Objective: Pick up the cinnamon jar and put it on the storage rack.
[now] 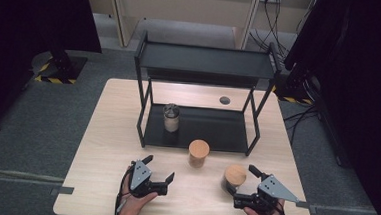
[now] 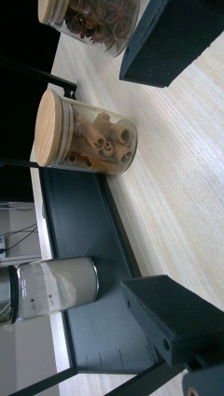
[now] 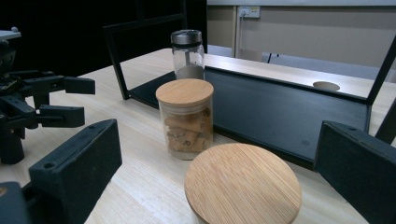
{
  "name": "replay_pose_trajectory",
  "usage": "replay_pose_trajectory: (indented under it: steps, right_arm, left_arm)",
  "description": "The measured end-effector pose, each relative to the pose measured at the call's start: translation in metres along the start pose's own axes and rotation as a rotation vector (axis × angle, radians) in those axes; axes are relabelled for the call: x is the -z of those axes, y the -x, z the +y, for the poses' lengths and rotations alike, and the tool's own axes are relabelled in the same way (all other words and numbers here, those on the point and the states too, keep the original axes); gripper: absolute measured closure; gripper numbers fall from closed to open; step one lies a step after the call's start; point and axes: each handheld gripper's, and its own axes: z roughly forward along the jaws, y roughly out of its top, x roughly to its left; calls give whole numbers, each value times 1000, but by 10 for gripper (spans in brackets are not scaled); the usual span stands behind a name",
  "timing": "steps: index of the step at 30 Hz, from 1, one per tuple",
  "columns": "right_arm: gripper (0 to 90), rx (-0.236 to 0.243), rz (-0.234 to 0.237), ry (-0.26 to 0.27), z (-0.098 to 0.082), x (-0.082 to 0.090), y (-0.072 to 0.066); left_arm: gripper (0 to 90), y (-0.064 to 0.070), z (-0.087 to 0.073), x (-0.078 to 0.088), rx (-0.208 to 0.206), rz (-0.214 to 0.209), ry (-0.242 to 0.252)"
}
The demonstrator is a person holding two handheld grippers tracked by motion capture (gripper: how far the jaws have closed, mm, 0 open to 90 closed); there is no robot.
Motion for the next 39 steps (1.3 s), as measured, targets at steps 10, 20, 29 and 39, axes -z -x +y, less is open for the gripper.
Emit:
replay_pose_trajectory:
  steps: [10,20,29,39]
  right_arm:
    - [12,-3,6,-8,8,-5,-6]
    - [11,9,14,-16,13,-9,-10]
    - [12,-17,36,-24,15,-17,-13]
    - [12,5,51,-19,28,-30,-23]
  left_arm:
    - [18,-1,0,0,5,0,0]
    - [18,-1,0,0,10,1,0]
    - [18,-1,0,0,11,2,1]
    - [18,-1,0,0,11,0,0]
